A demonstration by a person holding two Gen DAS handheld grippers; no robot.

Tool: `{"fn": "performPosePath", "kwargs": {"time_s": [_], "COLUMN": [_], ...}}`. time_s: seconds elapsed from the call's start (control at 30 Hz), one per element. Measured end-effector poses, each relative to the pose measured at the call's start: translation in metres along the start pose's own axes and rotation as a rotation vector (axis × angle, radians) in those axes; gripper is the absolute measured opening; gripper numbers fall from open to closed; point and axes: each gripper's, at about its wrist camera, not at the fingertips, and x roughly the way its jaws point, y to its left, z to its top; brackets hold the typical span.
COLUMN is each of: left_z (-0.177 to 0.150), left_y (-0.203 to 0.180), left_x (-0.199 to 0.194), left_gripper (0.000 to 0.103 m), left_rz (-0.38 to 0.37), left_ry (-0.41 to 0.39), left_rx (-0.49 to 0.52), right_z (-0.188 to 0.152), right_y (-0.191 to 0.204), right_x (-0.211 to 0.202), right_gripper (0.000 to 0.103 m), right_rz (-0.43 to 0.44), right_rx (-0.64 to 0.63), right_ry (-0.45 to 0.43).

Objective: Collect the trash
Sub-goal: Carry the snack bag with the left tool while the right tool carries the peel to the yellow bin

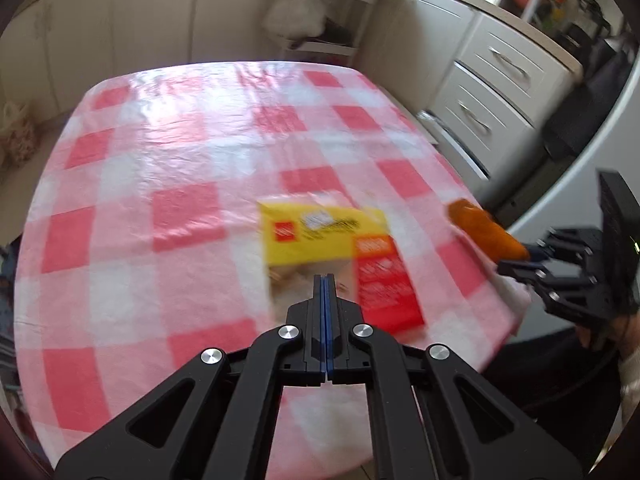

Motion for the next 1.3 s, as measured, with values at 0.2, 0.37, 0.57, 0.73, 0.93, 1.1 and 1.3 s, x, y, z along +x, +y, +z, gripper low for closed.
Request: {"fn": "performPosePath", "kwargs": {"time_s": [0.2,0.37,0.57,0.73,0.93,1.1,1.3], "left_z": [0.017,0.022,0.024,0.021,0.025,0.034,0.05], "left_y": [0.005,0.0,-0.01,-0.024,-0.04,-0.066,-0.109], "left_x": [0.026,0.044,0.05,0.044,0.037,0.038,0.057], "left_gripper": [0.082,0.082,0.004,0.002,0.002,0.002,0.002], "left_rz": [0.157,0.148,0.003,-0.062,-0.188,-0.261,-0.38], "left_ry": [0.035,0.031,0.03,0.012,-0.008,-0.021,-0.019], "left_rx": [0.023,0.032,0.002,-0.007,-0.038,-0.033,-0.037], "right_z": [-0.008,-0.036,-0.059,-0.051,-0.038,-0.033,-0.032], "right_y": [-0.046,-0.097,-0.135,-0.134,-0.097,-0.073,-0.059], "right_x": [-0.018,-0.024,-0.01,-0.024,-0.032,-0.036,-0.063], "right_gripper": [0.018,0.018,0.036,0.042,0.047,0.048,0.048], "right_rz": [-0.107,-0.212,-0.293,-0.297,-0.205,-0.136,-0.124], "right_rx": [0.159,0.322,0.448,0.467,0.328,0.232,0.155], "right_ry": [-0.041,-0.011,0.071,-0.006,-0.07,-0.077,-0.153]}}
